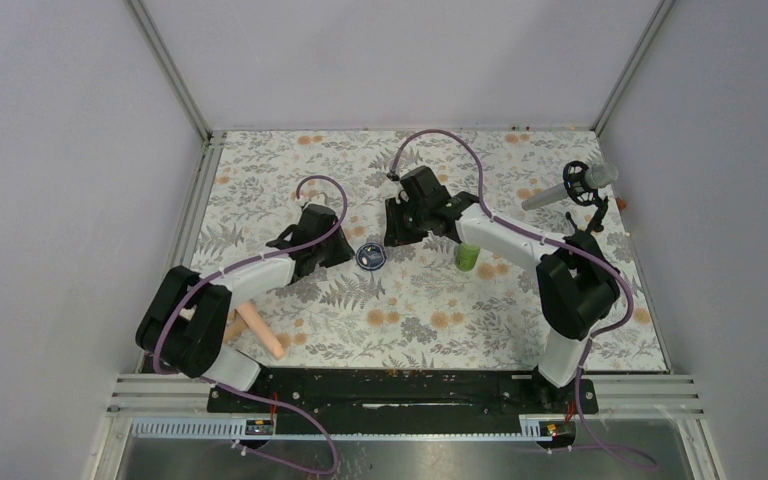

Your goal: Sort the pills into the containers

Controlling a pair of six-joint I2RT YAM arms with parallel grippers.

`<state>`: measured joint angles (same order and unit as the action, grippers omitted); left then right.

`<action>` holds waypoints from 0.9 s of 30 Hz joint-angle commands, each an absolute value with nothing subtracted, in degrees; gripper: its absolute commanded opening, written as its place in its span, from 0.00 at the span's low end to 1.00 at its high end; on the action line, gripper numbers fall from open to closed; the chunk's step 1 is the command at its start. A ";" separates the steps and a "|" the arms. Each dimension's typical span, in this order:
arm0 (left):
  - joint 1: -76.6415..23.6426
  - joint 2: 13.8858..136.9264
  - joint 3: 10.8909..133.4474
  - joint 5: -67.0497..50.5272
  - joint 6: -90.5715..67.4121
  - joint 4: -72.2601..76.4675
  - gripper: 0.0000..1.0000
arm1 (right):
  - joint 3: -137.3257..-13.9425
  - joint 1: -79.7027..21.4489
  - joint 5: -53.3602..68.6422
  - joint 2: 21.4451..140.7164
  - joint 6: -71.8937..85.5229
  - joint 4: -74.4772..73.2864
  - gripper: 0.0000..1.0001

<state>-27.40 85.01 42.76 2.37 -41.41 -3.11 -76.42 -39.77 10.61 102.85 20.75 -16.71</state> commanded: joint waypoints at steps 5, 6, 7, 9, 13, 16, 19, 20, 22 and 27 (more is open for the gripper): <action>-26.37 87.91 42.83 3.39 -40.34 -1.21 0.22 | -80.90 -41.07 6.43 106.17 18.15 -15.58 0.30; -26.27 88.08 42.85 3.86 -40.42 -1.37 0.22 | -81.26 -41.16 5.93 106.44 17.84 -15.75 0.30; -26.20 88.31 42.89 4.39 -40.36 -1.52 0.22 | -81.69 -41.25 5.72 106.77 17.56 -15.92 0.29; -26.11 89.08 43.14 5.02 -39.88 -1.84 0.21 | -82.61 -41.45 5.11 107.39 17.13 -16.75 0.29; -25.98 90.89 43.95 3.26 -39.16 -1.30 0.21 | -83.35 -42.04 4.88 108.19 16.51 -17.38 0.28; -26.00 92.28 44.78 2.71 -39.28 -0.96 0.21 | -83.73 -42.40 4.74 108.85 16.51 -17.81 0.28; -25.87 93.46 45.70 1.49 -39.11 -0.87 0.20 | -84.01 -42.69 4.96 109.51 16.45 -17.95 0.28; -25.90 93.71 45.86 0.99 -39.11 -0.69 0.19 | -84.08 -42.90 4.98 109.64 16.37 -17.95 0.28; -25.92 94.01 45.97 0.44 -39.19 -0.28 0.17 | -84.25 -43.31 5.03 109.89 16.24 -17.94 0.27; -25.90 94.70 45.84 -1.70 -39.20 0.40 0.15 | -85.23 -44.45 5.61 110.64 15.78 -18.06 0.27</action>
<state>-26.13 93.27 44.56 1.32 -39.64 -1.65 -82.28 -42.72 5.56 109.47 17.08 -18.00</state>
